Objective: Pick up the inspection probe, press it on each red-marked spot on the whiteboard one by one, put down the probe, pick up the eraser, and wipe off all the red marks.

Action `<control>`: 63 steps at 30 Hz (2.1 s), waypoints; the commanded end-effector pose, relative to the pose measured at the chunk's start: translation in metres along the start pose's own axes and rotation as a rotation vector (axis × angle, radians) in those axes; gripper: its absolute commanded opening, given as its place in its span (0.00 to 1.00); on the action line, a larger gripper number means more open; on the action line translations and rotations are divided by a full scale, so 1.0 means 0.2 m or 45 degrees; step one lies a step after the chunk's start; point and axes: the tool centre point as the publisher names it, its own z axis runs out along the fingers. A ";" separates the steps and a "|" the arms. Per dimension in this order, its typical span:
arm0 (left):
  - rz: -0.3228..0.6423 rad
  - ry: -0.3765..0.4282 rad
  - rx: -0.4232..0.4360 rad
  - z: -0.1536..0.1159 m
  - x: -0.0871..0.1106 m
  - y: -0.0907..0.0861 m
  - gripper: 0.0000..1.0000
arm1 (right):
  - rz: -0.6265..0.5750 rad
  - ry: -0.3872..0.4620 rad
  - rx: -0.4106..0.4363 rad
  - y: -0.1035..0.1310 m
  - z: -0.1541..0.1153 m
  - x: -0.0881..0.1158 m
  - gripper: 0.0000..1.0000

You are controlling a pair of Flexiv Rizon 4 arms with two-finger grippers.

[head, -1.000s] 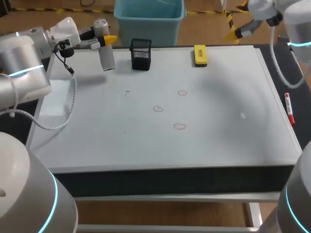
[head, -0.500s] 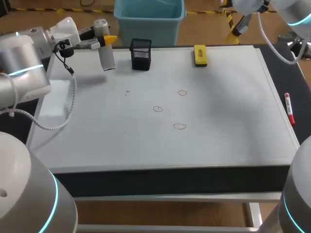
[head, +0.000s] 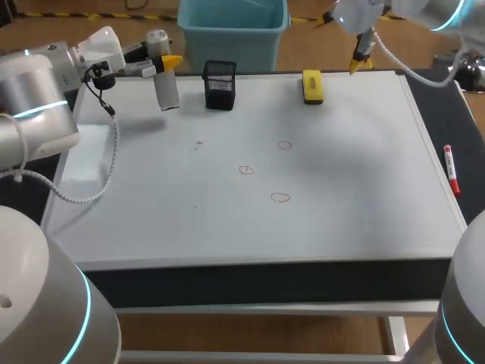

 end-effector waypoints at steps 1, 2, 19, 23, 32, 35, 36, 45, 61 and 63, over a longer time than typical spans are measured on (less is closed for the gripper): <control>0.001 -0.003 0.002 0.00 0.00 0.00 0.00 | -0.016 0.293 0.022 0.01 0.02 -0.04 1.00; 0.001 -0.003 0.002 0.00 0.00 0.00 0.00 | -0.016 0.293 0.022 0.01 0.02 -0.04 1.00; 0.001 -0.003 0.002 0.00 0.00 0.00 0.00 | -0.016 0.293 0.022 0.01 0.02 -0.04 1.00; 0.001 -0.003 0.002 0.00 0.00 0.00 0.00 | -0.173 0.395 0.026 0.03 0.08 -0.04 1.00; 0.001 -0.003 0.002 0.00 0.00 0.00 0.00 | -0.505 0.524 0.086 0.07 0.19 0.02 1.00; 0.001 -0.003 0.002 0.00 0.00 0.00 0.00 | -0.617 0.558 0.103 0.08 0.22 0.04 1.00; 0.001 -0.003 0.002 0.00 0.00 0.00 0.00 | -0.638 0.557 0.102 0.08 0.23 0.04 1.00; 0.001 -0.003 0.002 0.00 0.00 0.00 0.00 | -0.775 0.576 0.074 0.05 0.31 0.07 1.00; 0.001 -0.003 0.002 0.00 0.00 0.00 0.00 | -0.885 0.540 -0.012 0.03 0.44 0.12 1.00; 0.001 -0.003 0.002 0.00 0.00 0.00 0.00 | -0.912 0.537 -0.020 0.03 0.45 0.12 1.00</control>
